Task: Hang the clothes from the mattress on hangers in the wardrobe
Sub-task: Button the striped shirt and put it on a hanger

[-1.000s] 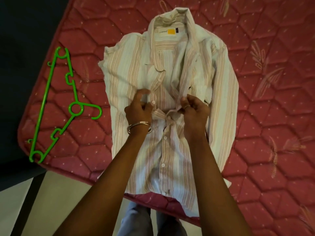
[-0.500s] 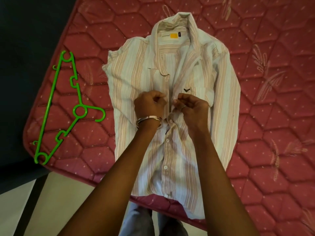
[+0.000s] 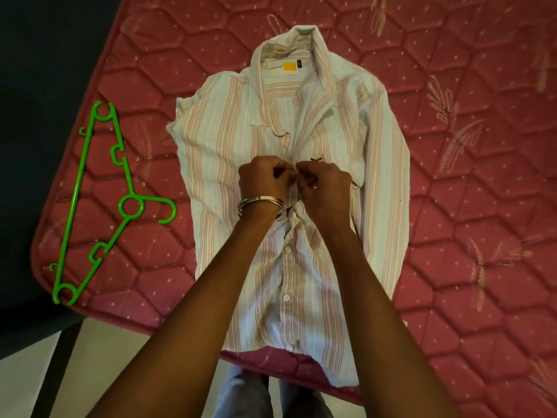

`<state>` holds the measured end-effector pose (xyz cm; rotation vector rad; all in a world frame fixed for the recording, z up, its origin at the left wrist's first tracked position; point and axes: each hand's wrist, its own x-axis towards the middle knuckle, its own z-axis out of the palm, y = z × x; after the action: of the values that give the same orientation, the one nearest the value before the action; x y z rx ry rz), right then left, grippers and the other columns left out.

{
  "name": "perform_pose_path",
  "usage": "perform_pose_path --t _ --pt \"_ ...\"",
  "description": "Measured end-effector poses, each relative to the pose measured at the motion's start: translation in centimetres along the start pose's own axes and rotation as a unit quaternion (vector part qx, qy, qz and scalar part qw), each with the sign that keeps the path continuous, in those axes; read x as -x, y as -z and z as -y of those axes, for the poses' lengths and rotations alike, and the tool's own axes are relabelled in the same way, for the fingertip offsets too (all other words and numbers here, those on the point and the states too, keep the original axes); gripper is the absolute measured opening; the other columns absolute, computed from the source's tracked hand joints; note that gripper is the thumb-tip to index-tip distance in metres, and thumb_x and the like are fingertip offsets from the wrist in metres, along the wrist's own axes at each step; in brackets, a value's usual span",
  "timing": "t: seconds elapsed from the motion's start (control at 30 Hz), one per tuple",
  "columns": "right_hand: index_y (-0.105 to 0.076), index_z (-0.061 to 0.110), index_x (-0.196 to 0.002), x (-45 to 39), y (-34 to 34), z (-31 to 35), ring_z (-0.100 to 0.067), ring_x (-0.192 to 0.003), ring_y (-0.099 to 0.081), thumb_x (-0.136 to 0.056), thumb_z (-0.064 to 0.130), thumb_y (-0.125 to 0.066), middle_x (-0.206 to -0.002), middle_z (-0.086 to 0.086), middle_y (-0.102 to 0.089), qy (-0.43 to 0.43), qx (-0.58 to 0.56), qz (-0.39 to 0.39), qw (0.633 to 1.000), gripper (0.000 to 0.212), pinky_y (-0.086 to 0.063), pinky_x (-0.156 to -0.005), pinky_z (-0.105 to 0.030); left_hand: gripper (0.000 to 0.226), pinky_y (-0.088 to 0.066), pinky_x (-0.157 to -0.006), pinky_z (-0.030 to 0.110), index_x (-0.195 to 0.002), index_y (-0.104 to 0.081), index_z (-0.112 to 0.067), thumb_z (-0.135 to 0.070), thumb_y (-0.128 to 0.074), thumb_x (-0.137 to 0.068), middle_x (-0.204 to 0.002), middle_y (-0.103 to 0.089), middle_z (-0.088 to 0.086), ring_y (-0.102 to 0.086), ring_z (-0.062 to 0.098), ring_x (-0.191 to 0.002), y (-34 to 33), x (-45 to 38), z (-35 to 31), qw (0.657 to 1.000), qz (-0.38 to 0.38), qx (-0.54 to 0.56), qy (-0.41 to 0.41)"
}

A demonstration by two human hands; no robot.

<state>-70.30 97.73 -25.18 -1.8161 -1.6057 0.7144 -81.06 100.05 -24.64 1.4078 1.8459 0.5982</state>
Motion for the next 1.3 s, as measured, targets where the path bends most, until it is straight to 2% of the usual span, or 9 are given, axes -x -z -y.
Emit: perform_pose_path --t 0.13,0.27,0.4,0.47,0.63,0.8,1.03,1.17,1.3 --pt "-0.074 -0.001 -0.097 -0.9 0.4 0.4 -0.026 -0.080 -0.069 -0.084 -0.001 -0.063 -0.089 -0.015 -0.074 -0.023 -0.043 0.017 0.999 0.016 -0.057 -0.074 -0.036 0.012 -0.057 -0.075 0.035 -0.089 -0.075 -0.005 -0.010 -0.075 -0.078 -0.082 -0.073 0.012 -0.070 0.022 -0.074 -0.1 -0.6 -0.1 1.000 0.004 0.020 0.015" --pt "-0.073 0.004 -0.103 -1.6 0.5 -0.1 -0.011 -0.086 -0.067 -0.085 -0.003 -0.063 -0.095 -0.008 -0.074 -0.072 -0.089 0.029 0.993 0.022 -0.050 -0.076 -0.009 0.011 -0.059 -0.071 0.039 -0.085 -0.075 -0.004 -0.008 -0.077 -0.076 -0.078 -0.073 0.013 -0.070 0.025 -0.071 0.2 -1.5 -0.2 0.998 0.009 0.041 0.039" --pt "-0.074 0.007 -0.098 -2.6 0.4 -1.0 -0.018 -0.081 -0.071 -0.078 -0.014 -0.055 -0.086 -0.006 -0.073 -0.141 -0.176 0.064 0.972 0.035 -0.059 -0.077 -0.041 0.011 -0.060 -0.067 0.035 -0.086 -0.074 -0.001 -0.005 -0.076 -0.076 -0.076 -0.072 0.014 -0.070 0.023 -0.065 0.4 -2.1 -0.4 0.994 0.014 0.087 0.062" --pt "-0.074 0.007 -0.094 -3.1 0.3 -1.3 -0.022 -0.080 -0.072 -0.079 -0.013 -0.058 -0.085 -0.010 -0.073 -0.166 -0.206 0.077 0.961 0.030 -0.059 -0.074 -0.045 0.012 -0.060 -0.066 0.035 -0.087 -0.073 0.001 -0.003 -0.076 -0.076 -0.075 -0.071 0.014 -0.070 0.024 -0.064 0.3 -2.3 -0.3 0.992 0.023 0.098 0.073" --pt "-0.073 0.004 -0.087 -3.7 0.4 -1.1 -0.021 -0.075 -0.072 -0.076 -0.004 -0.074 -0.079 -0.011 -0.072 -0.194 -0.275 0.094 0.937 0.014 -0.059 -0.071 -0.034 0.014 -0.060 -0.066 0.041 -0.091 -0.069 0.003 0.003 -0.072 -0.078 -0.079 -0.070 0.019 -0.070 0.030 -0.066 0.5 -2.7 -0.3 0.984 0.057 0.121 0.116" --pt "-0.074 0.006 -0.083 -3.8 0.0 -0.9 0.003 -0.062 -0.061 -0.073 -0.001 -0.075 -0.076 0.000 -0.070 -0.078 -0.140 0.079 0.984 0.012 -0.048 -0.065 -0.009 0.017 -0.060 -0.064 0.042 -0.098 -0.065 -0.009 -0.003 -0.065 -0.082 -0.085 -0.070 0.015 -0.071 0.028 -0.069 0.5 -3.3 0.1 0.983 0.061 0.112 0.132" --pt "-0.056 0.009 -0.098 -1.9 -0.6 -0.5 -0.008 -0.065 -0.066 -0.075 0.002 -0.075 -0.069 0.009 -0.066 -0.048 -0.132 0.023 0.990 0.030 -0.055 -0.058 -0.023 0.024 -0.059 -0.067 0.046 -0.089 -0.060 -0.024 -0.007 -0.069 -0.075 -0.086 -0.070 0.015 -0.069 0.031 -0.071 -0.4 -3.0 1.3 0.983 0.010 0.121 0.139" --pt "-0.054 0.014 -0.095 -0.8 -0.9 -0.5 -0.003 -0.067 -0.066 -0.075 0.000 -0.073 -0.072 0.007 -0.069 -0.120 -0.191 -0.007 0.974 0.031 -0.055 -0.060 -0.023 0.025 -0.058 -0.076 0.041 -0.100 -0.064 -0.014 0.002 -0.062 -0.081 -0.084 -0.070 0.005 -0.069 0.023 -0.079 -1.5 -2.2 1.3 0.978 -0.006 0.130 0.162" --pt "-0.056 0.011 -0.094 -0.8 -0.8 -0.3 -0.019 -0.073 -0.070 -0.073 -0.002 -0.062 -0.076 -0.005 -0.070 -0.231 -0.316 0.007 0.920 0.025 -0.056 -0.065 -0.034 0.028 -0.055 -0.079 0.026 -0.110 -0.063 -0.010 0.003 -0.055 -0.086 -0.082 -0.064 -0.007 -0.065 0.010 -0.079 -1.8 -1.2 0.9 0.983 -0.026 0.127 0.132"
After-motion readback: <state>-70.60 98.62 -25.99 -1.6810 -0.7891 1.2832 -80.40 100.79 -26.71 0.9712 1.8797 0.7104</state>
